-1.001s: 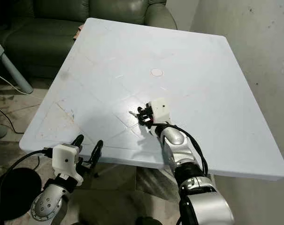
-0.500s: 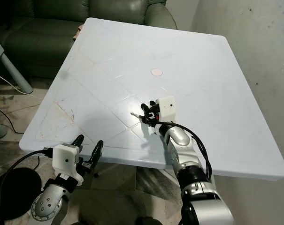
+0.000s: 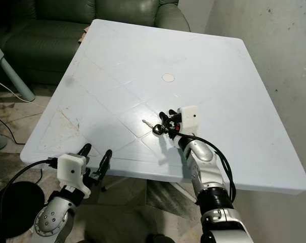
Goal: Hang keys on a hook
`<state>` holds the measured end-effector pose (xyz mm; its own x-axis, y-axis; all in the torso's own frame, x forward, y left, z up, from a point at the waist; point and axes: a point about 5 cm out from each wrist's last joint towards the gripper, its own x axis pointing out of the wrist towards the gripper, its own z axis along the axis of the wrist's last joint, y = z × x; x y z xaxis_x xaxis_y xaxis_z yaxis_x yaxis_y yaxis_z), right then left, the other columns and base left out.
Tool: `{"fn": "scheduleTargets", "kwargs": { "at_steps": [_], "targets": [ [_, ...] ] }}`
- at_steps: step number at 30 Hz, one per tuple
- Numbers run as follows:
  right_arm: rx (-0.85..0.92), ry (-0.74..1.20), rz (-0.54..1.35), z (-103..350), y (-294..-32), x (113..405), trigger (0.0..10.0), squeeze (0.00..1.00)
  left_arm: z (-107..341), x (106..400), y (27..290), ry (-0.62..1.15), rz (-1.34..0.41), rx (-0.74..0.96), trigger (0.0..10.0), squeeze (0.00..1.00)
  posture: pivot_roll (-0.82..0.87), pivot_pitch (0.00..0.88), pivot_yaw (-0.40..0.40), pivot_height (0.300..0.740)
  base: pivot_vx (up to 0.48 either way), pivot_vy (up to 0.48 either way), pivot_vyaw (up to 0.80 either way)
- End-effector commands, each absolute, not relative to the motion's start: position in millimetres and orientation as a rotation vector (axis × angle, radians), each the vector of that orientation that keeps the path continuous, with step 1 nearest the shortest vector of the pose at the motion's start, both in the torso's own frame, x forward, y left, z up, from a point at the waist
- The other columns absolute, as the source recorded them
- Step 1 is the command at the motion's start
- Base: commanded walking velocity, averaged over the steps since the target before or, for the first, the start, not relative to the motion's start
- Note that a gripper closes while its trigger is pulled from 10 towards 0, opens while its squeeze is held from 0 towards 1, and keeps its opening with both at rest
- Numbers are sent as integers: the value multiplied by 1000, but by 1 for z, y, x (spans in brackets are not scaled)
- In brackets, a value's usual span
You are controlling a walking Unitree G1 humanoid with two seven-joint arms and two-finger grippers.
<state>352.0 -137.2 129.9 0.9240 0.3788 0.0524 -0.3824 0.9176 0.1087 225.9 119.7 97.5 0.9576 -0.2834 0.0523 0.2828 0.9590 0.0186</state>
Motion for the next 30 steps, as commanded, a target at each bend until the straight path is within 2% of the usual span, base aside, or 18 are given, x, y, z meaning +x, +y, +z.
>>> {"fn": "scheduleTargets", "kwargs": {
  "at_steps": [1,3,4,5,12,20,21,22,30],
  "targets": [
    [132,-35,365,132,-144,351,10000,0,94,225,118,-40,-292,6,10000,0,-31,156,-76,740,0,0,0],
    [132,-24,340,131,-147,351,10000,0,94,225,118,-39,-291,4,10000,0,-33,155,-77,740,0,0,0],
    [168,-6,351,130,-147,350,10000,914,94,225,118,-40,-291,2,10000,0,-33,155,-77,740,0,0,0],
    [167,-8,353,130,-148,349,10000,1000,94,225,118,-41,-289,3,10000,0,-33,156,-78,740,0,0,0],
    [106,10,415,125,-144,332,10000,1000,95,226,119,-43,-284,1,10000,0,-37,156,-75,740,0,0,0],
    [89,35,395,123,-144,323,10000,1000,95,227,120,-43,-284,1,10000,0,-41,157,-73,740,0,0,0],
    [70,38,397,123,-142,320,10000,0,95,227,119,-44,-287,0,10000,0,-52,161,-66,740,0,0,0],
    [23,44,405,122,-140,314,10000,0,96,228,118,-46,-293,0,10000,0,-54,162,-65,740,0,0,0],
    [15,73,411,121,-134,308,10000,0,96,229,118,-46,-293,-2,10000,0,-56,165,-64,740,0,0,0]
  ]
}}
